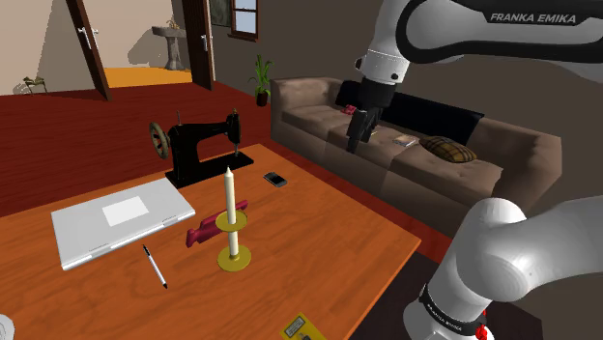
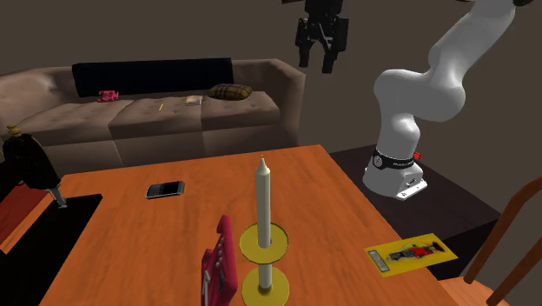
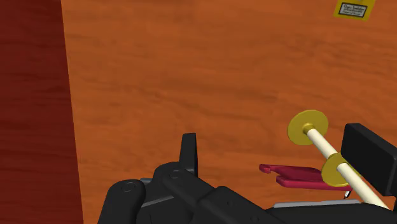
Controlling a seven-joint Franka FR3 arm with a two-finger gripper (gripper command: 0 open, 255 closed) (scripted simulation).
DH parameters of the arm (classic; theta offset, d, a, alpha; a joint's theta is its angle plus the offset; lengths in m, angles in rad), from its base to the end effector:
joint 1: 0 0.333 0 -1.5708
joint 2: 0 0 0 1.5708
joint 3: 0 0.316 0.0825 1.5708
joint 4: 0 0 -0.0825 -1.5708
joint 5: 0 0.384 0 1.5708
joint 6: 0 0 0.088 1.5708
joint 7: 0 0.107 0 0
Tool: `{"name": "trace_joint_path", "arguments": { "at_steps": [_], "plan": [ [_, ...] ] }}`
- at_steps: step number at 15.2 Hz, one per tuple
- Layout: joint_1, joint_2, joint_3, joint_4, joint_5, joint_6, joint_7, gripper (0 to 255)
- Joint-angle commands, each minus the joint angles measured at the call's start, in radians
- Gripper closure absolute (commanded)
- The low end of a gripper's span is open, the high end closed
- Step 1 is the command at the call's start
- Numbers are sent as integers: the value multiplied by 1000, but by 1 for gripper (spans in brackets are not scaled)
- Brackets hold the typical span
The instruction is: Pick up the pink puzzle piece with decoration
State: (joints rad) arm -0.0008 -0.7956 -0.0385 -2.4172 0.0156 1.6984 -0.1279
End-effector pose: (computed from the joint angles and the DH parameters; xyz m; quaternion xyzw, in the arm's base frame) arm 0.3155 -0.0140 0.5759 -0.9978 -0.0488 -0.0397 0.0185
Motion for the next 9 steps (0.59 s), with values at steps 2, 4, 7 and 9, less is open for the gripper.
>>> {"name": "trace_joint_path", "arguments": {
  "at_steps": [2, 4, 7, 9],
  "plan": [
    [11, 54, -10, 24, 2, 11, -26, 0],
    [32, 161, -28, 75, 9, 27, -79, 0],
    [64, 320, -51, 160, 24, 38, -159, 0],
    [83, 424, -62, 223, 38, 38, -212, 0]
  ]
}}
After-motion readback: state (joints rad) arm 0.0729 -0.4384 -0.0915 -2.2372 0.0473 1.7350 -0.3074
